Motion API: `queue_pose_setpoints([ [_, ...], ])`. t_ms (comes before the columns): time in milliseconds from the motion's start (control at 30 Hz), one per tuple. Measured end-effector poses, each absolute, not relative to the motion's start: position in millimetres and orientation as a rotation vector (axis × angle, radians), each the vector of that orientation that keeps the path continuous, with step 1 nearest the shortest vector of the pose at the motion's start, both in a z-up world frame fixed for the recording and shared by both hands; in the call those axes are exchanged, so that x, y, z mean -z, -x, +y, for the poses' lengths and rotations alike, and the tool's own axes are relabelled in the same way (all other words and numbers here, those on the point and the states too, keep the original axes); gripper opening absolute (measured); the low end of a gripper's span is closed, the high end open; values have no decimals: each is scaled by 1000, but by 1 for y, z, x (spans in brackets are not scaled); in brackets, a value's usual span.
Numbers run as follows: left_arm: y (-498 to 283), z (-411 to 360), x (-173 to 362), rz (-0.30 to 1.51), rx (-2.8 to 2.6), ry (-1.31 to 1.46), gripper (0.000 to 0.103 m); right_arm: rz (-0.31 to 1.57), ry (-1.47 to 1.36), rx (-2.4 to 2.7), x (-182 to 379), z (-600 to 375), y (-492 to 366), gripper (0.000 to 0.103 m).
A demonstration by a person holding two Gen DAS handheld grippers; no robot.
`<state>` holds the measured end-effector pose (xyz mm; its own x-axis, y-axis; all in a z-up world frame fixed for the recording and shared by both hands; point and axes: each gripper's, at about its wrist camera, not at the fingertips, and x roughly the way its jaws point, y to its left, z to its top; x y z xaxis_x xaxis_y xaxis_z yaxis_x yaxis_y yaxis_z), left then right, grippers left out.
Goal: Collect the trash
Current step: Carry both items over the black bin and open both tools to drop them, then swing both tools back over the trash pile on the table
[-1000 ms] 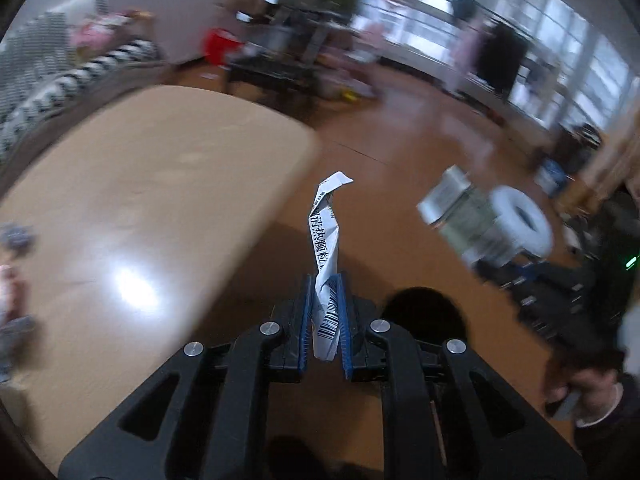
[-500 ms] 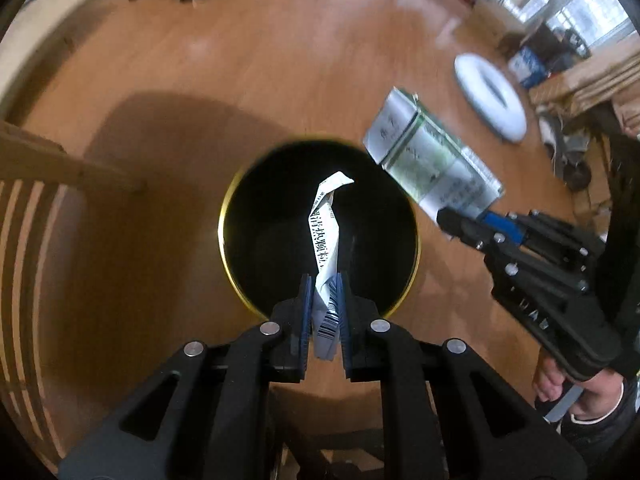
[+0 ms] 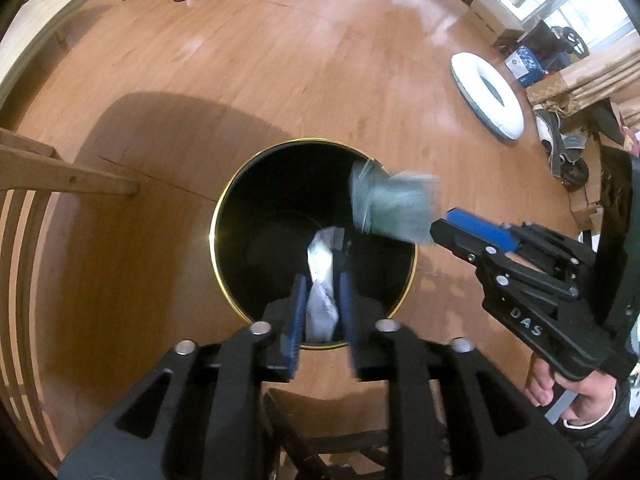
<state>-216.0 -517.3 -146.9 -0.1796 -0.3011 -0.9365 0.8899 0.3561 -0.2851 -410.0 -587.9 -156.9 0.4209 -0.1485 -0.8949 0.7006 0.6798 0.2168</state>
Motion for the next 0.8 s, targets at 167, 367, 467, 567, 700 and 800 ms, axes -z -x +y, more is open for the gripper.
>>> queue_pose_setpoints([
  [167,207,-511,128,1303,1161,-537,72,965,-613,595,140,-589,409,57],
  [367,151,-455,64,1236,1117,-298,92,886,-520,565,95,-575,373,75],
  [467,114,-397,19,1083,1012,-234,95,819,-459,492,60,-552,330,83],
  [567,81,-325,-14,956,850,-199,97,759,-402,387,30,-515,274,89],
  [700,53,-225,-32,818,638,-186,97,737,-322,202,5,-441,191,90],
  [800,33,-152,-27,791,489,-169,97,732,-252,64,-3,-376,137,90],
])
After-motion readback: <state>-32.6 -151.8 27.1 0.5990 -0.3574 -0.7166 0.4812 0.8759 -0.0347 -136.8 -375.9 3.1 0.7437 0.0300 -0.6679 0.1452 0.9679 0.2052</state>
